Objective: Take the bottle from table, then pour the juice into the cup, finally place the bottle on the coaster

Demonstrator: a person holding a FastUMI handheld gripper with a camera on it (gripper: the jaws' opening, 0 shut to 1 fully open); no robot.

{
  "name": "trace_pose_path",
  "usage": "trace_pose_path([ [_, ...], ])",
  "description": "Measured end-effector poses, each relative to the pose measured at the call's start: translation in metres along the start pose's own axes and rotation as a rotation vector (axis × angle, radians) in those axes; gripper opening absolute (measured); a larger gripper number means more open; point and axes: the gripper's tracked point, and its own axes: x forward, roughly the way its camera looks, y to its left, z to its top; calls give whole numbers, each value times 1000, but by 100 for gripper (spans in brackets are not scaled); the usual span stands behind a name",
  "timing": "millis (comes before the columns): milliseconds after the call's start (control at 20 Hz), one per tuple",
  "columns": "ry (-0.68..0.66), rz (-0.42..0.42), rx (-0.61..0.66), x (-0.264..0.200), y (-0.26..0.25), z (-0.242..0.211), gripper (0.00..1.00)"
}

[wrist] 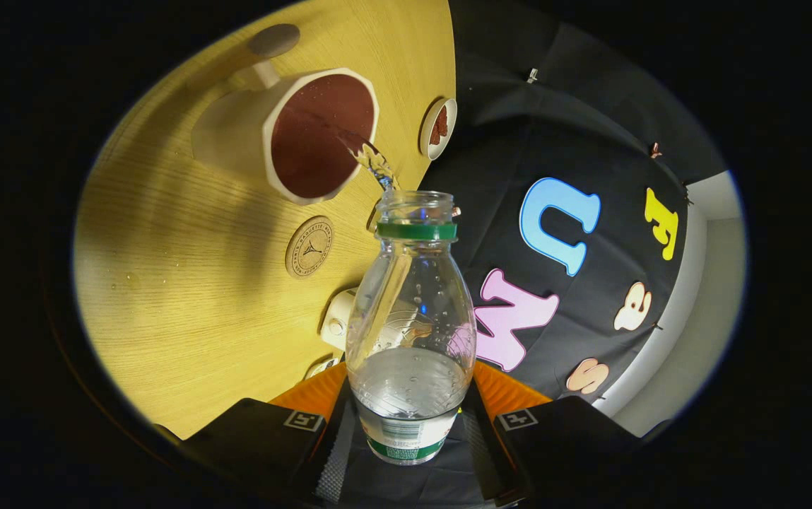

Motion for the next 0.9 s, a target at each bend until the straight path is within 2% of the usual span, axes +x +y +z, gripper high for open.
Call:
trace_pose_path([
  [350, -5, 4, -38, 3, -4, 0, 73],
  [900, -36, -53, -149, 6, -21, 6, 73],
])
